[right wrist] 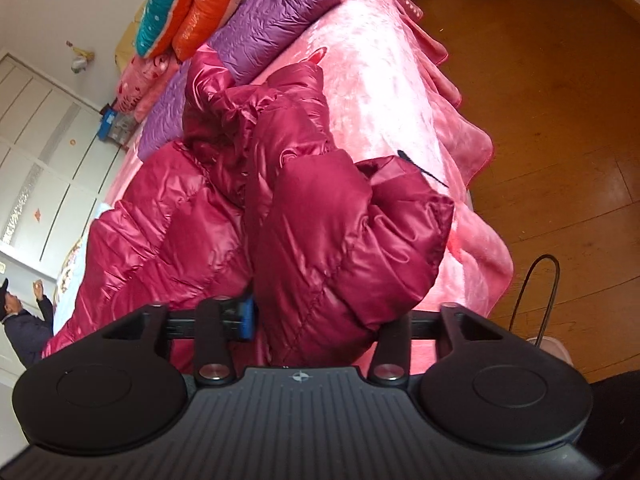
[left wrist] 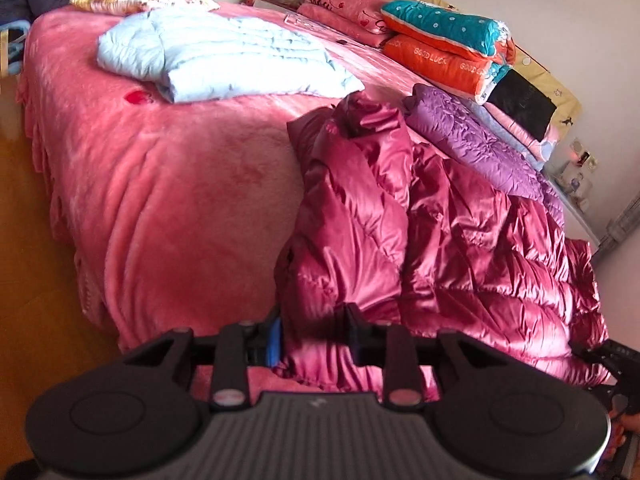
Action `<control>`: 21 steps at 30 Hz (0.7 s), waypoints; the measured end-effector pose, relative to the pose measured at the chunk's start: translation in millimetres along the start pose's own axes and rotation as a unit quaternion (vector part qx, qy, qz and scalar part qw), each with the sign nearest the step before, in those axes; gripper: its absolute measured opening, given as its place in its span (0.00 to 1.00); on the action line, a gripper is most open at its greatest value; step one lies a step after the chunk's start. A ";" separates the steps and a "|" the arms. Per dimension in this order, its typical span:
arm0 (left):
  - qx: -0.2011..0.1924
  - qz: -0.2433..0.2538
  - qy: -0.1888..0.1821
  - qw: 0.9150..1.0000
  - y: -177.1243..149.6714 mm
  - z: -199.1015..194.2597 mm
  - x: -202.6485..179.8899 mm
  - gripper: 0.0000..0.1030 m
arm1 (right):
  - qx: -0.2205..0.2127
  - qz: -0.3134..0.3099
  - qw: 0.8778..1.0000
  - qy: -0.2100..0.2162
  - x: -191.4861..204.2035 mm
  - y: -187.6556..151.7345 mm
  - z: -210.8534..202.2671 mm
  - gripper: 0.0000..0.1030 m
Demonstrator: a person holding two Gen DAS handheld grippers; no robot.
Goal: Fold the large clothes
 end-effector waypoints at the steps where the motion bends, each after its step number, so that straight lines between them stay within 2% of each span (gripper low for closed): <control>1: -0.007 0.007 0.008 1.000 0.5 -5.5 -0.3 0.35 | 0.001 0.003 1.000 -0.006 -0.7 2.0 -1.9 0.70; 3: -0.025 0.018 0.023 0.999 6.3 -18.8 0.3 0.42 | -0.002 0.008 1.000 -0.013 -3.3 2.3 -10.6 0.82; 7: -0.071 0.034 0.041 0.996 24.1 -44.6 5.7 0.57 | 0.005 0.008 1.000 -0.027 -3.9 0.1 -22.0 0.94; 9: -0.092 0.047 0.041 0.994 34.4 -54.4 3.0 0.63 | -0.006 -0.001 0.999 -0.040 -3.5 0.2 -31.6 0.97; 11: -0.105 0.063 0.030 0.992 43.5 -56.0 -6.1 0.70 | -0.034 -0.011 0.998 -0.047 -1.0 3.2 -43.8 0.97; 16: -0.108 0.122 0.041 0.986 60.3 -25.6 -37.1 0.71 | -0.101 -0.077 0.990 -0.065 17.7 14.5 -64.6 0.98; 18: -0.101 0.129 0.046 0.985 69.2 -7.7 -46.5 0.70 | -0.109 -0.116 0.985 -0.064 26.9 16.9 -62.5 0.99; 21: -0.095 0.114 0.027 0.989 79.9 5.4 -58.2 0.66 | -0.105 -0.158 0.979 -0.070 34.2 16.0 -52.5 1.00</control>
Point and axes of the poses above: each gripper's, at about its wrist camera, not at the fingertips, and z roughly the way its jaws point, x to its left, y to its top, the point moved 5 cm from there along z, roughly the way its jaws point, and after that the axes turned 14 degrees about y, right-handed, at the moved point
